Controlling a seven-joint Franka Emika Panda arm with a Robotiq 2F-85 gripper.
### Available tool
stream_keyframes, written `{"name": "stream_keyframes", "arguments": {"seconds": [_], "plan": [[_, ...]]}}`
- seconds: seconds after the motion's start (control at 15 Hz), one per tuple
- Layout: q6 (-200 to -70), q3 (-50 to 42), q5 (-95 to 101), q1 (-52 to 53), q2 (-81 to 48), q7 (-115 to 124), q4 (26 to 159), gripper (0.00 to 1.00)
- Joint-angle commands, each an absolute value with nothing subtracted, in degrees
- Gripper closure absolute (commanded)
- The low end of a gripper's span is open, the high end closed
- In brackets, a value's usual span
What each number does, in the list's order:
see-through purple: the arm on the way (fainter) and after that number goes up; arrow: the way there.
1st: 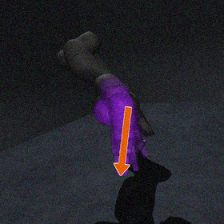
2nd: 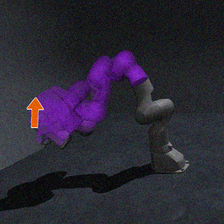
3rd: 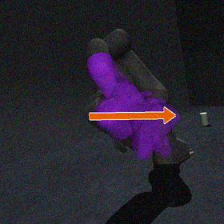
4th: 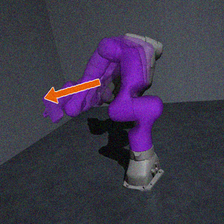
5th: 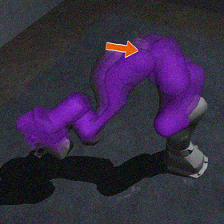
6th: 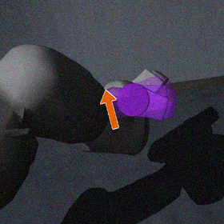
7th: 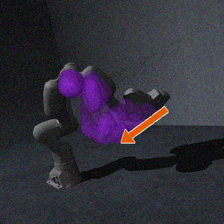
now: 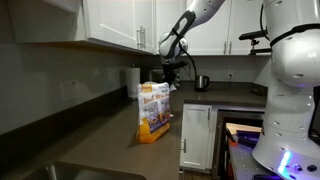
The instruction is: Pick one packet of snacks on the counter and put it in the big pack
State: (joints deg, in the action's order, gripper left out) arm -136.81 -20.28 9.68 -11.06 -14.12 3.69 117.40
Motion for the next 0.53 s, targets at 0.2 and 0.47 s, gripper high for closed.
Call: {"name": "stream_keyframes", "arguments": {"seconds": [0.2, 0.47], "plan": [[-125.0, -16.4, 10.4, -11.5, 5.0, 0.4, 125.2, 0.95], [-120.7, -13.1, 7.9, -10.5, 14.8, -2.3, 128.8, 0.95]]}}
